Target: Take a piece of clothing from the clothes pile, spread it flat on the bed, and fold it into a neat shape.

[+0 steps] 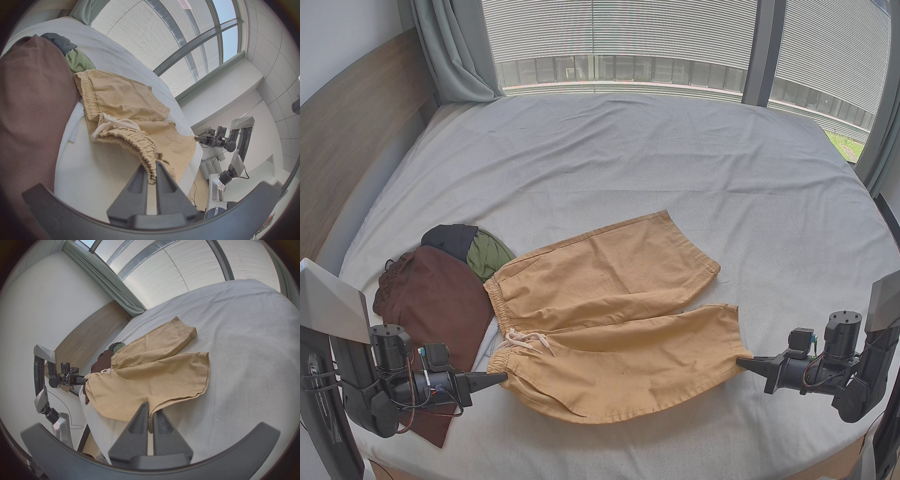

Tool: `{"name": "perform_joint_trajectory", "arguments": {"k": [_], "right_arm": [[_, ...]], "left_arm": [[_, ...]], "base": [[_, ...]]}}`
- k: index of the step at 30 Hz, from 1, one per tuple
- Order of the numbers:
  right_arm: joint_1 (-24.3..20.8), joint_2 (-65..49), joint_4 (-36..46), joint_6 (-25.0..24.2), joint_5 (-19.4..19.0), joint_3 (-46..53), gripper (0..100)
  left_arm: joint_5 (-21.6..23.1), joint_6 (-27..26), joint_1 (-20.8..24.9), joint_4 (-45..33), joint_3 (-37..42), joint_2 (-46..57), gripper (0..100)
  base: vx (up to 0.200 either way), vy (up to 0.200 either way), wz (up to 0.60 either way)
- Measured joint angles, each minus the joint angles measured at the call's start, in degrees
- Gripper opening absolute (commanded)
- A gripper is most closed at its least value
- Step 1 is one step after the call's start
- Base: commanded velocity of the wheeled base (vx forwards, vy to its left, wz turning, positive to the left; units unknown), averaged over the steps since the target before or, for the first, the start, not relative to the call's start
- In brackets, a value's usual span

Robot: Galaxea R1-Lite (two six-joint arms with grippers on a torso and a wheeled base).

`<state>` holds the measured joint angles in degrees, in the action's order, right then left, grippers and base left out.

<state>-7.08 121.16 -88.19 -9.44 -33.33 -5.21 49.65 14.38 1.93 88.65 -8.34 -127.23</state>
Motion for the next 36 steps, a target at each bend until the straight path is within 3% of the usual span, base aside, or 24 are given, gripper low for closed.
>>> {"name": "perform_joint_trajectory", "arguments": {"k": [22, 36], "right_arm": [[-0.35, -3.63, -0.02, -0.68, 0.05, -0.63, 0], [-1.87, -7.59, -0.02, -4.0, 0.73, -3.5, 0]], "left_arm": [[0.0, 1.18, -0.17, 0.0, -1.57, 0.88, 0], [-0.06, 2.61, -0.61, -0.02, -2.9, 1.88, 0]], "base": [[0.0, 0.0, 0.0], [0.0, 0.0, 0.0]]}}
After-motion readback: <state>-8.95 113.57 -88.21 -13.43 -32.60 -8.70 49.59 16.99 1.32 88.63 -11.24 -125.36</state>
